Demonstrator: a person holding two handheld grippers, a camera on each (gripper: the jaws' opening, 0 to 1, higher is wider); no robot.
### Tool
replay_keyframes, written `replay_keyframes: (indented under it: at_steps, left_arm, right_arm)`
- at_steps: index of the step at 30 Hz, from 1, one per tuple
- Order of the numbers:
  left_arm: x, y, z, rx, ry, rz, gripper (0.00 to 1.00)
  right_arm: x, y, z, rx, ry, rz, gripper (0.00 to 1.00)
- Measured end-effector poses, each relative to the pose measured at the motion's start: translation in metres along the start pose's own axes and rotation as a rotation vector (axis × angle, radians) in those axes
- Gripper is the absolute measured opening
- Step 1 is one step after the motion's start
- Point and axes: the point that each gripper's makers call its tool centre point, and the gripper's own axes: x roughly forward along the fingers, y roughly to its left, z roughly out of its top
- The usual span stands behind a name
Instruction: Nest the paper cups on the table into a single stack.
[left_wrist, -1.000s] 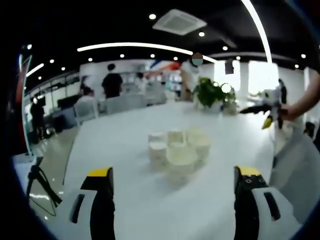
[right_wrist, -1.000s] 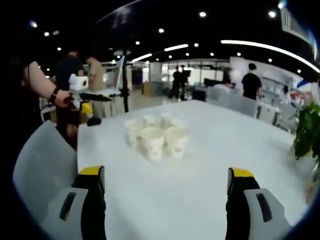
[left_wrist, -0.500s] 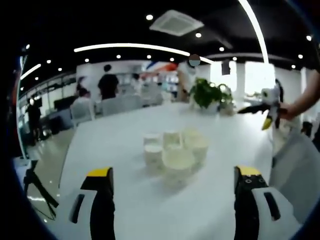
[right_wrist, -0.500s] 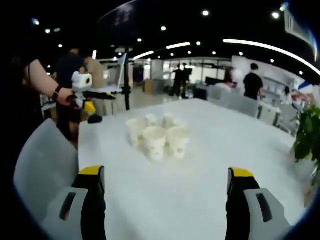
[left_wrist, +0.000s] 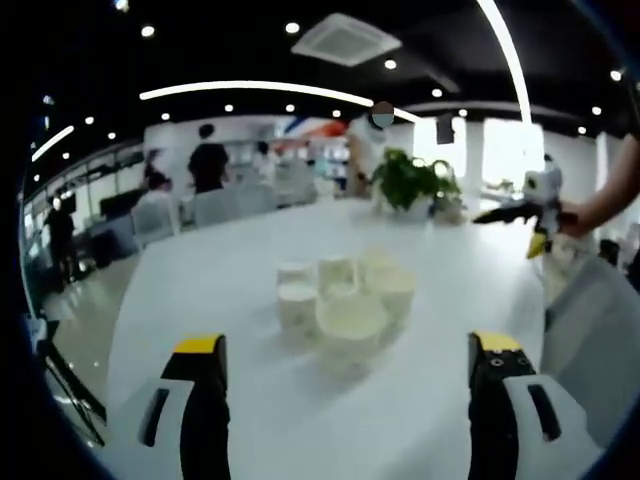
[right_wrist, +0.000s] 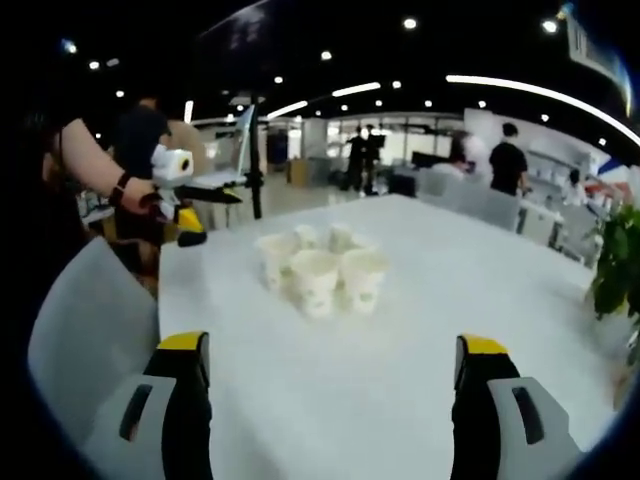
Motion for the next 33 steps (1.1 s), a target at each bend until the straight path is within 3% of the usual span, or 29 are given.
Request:
replay_keyframes:
  at_steps: [13, 33]
  left_arm:
    - [0.025, 0.0, 0.003, -0.024, -0.019, -0.017, 1.0]
    - [0.056, -0.006, -0.01, -0.02, 0.026, -0.057, 0.99]
  right_arm:
    - [0.0, -0.01, 0.002, 0.011, 0.0, -0.007, 1.0]
    - [0.0, -0.021, -0.003, 0.018, 0.025, -0.013, 1.0]
